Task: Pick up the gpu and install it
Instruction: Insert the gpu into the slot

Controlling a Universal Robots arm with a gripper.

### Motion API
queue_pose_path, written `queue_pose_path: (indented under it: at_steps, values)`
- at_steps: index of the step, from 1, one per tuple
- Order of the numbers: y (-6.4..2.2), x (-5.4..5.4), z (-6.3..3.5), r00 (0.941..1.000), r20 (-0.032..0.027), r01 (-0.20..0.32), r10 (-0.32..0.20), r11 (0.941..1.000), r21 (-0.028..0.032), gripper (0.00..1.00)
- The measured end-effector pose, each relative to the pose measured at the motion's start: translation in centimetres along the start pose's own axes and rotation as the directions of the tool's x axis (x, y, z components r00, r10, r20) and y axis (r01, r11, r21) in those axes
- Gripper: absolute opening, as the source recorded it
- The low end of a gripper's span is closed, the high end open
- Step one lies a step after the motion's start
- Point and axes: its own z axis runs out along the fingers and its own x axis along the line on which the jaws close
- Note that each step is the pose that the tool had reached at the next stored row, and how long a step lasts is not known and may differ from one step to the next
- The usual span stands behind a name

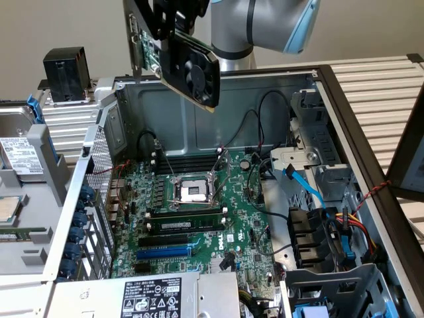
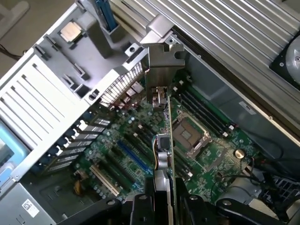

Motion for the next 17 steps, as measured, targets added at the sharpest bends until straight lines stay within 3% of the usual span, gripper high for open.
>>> queue_pose_path:
  at_steps: [4,9,14,17]
  values:
    - [-0.05,-0.02,0.34,0.9974,-0.0092,0.072,-0.072,0.9974,0.0026,0.29]
    - [-0.09,-0.05,0.50,0.9872,-0.0189,0.159,-0.159,0.9873,0.0031,0.29]
    - [-0.54,-0.55,0.48,0.9792,-0.0202,0.202,-0.202,0.9794,-0.0019,0.29]
    - [-0.64,-0.65,0.54,0.9705,-0.0251,0.240,-0.240,0.9709,-0.0035,0.29]
